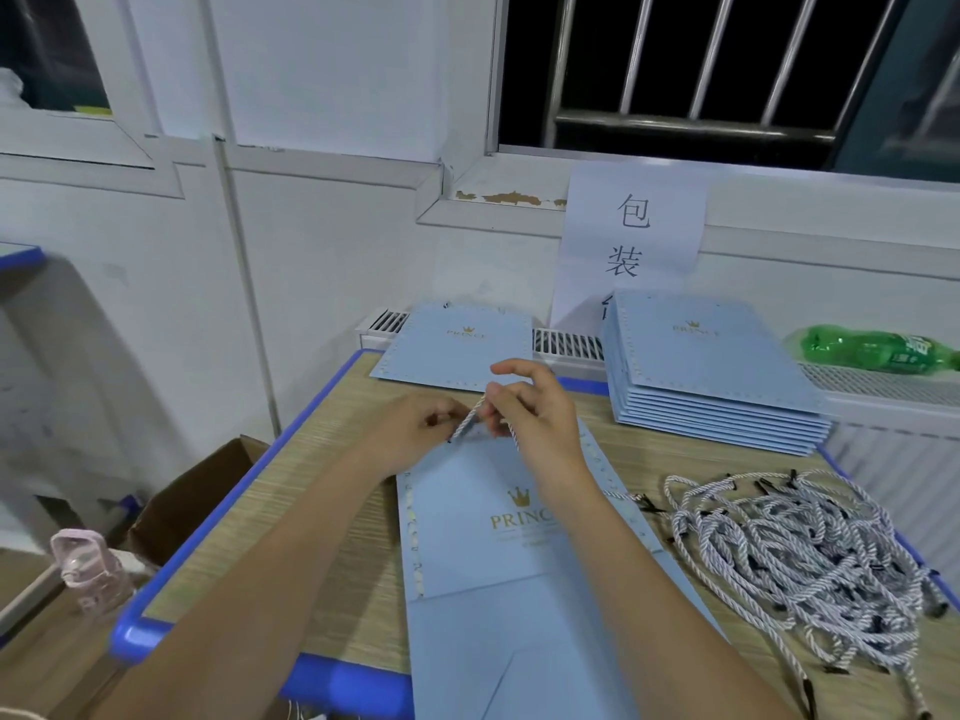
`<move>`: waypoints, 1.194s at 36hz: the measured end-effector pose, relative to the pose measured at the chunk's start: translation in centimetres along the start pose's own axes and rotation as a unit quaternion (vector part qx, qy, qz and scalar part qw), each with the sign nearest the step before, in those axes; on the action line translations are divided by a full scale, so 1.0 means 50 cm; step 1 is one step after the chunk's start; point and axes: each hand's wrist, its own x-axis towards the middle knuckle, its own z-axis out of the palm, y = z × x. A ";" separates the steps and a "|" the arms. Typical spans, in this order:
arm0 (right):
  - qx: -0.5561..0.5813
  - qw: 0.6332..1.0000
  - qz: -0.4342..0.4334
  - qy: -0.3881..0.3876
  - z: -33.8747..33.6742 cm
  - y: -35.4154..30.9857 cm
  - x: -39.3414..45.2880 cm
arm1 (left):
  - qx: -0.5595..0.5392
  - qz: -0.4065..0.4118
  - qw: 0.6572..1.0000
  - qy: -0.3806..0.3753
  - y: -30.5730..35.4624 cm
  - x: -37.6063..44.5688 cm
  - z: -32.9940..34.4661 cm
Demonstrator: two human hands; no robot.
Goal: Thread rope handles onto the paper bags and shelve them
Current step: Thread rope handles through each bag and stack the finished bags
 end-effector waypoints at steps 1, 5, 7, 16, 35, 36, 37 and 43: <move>-0.014 1.000 0.000 -0.014 0.001 -0.004 0.000 | 0.013 0.022 1.000 0.008 0.000 -0.002 0.001; 0.006 1.000 0.020 -0.017 -0.013 -0.018 0.009 | -0.007 0.081 0.997 -0.003 0.006 -0.010 0.014; 0.029 0.999 0.021 -0.024 -0.026 -0.023 0.014 | -0.061 0.041 0.997 -0.022 0.018 -0.013 0.015; -0.262 0.959 0.093 -0.043 -0.086 0.000 0.024 | -0.153 -0.050 0.984 0.070 0.029 0.030 0.009; -0.441 0.877 0.182 -0.059 -0.157 -0.014 0.009 | 0.175 -0.088 0.953 0.230 0.016 0.096 0.070; -0.417 0.890 0.177 -0.040 -0.155 -0.011 0.011 | 0.215 -0.031 0.942 0.255 0.024 0.089 0.075; -0.380 0.908 0.174 -0.015 -0.153 -0.008 0.014 | 0.227 0.022 0.939 0.258 0.036 0.082 0.078; -0.138 0.969 0.185 0.087 -0.138 0.001 0.012 | 0.246 0.052 0.968 0.028 0.087 0.053 0.089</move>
